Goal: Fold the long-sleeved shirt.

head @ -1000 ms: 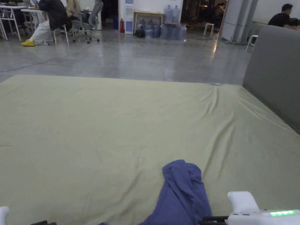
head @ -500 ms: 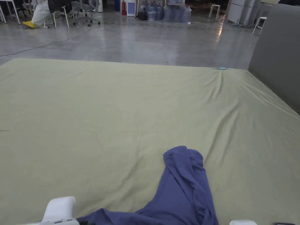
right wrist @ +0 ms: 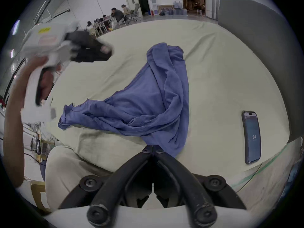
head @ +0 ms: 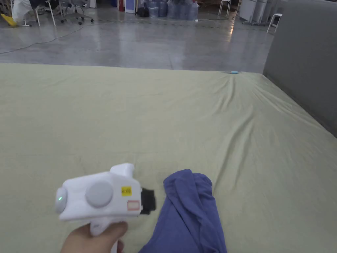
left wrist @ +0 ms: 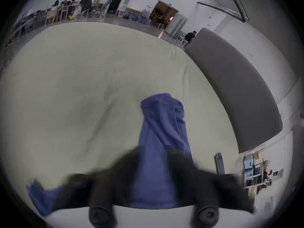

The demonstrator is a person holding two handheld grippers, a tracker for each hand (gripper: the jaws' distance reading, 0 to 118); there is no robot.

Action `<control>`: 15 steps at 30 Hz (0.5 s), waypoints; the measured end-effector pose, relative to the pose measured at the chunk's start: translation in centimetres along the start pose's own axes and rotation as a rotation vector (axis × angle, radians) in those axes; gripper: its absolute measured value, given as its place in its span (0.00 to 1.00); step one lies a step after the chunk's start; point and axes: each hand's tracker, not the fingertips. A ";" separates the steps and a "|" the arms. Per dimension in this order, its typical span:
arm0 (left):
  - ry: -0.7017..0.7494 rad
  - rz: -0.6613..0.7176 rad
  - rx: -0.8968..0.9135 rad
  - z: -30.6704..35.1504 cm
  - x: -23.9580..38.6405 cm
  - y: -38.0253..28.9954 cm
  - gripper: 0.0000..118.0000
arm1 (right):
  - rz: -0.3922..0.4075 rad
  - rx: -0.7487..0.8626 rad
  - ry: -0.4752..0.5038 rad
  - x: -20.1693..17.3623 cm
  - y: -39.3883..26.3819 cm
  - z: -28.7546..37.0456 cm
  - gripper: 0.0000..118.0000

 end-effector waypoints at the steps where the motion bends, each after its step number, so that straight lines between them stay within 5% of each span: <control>1: 0.026 -0.006 -0.030 -1.9 0.5 1.5 1.00 | -0.009 0.000 0.001 0.5 0.0 -0.1 0.00; 8: 0.097 0.032 -0.077 -11.8 1.9 7.0 0.95 | -0.080 -0.024 0.018 2.1 -0.5 -1.0 0.00; 9: 0.095 0.049 -0.096 -13.2 1.9 7.4 0.88 | -0.084 -0.030 0.022 2.3 -0.7 -1.2 0.00; 12: 0.111 0.058 -0.200 -17.1 1.3 7.5 0.31 | -0.092 -0.056 0.021 2.5 -1.3 -1.8 0.00; 15: 0.229 -0.053 -0.207 -18.7 1.9 6.7 0.29 | -0.092 -0.079 0.023 2.7 -1.5 -2.4 0.00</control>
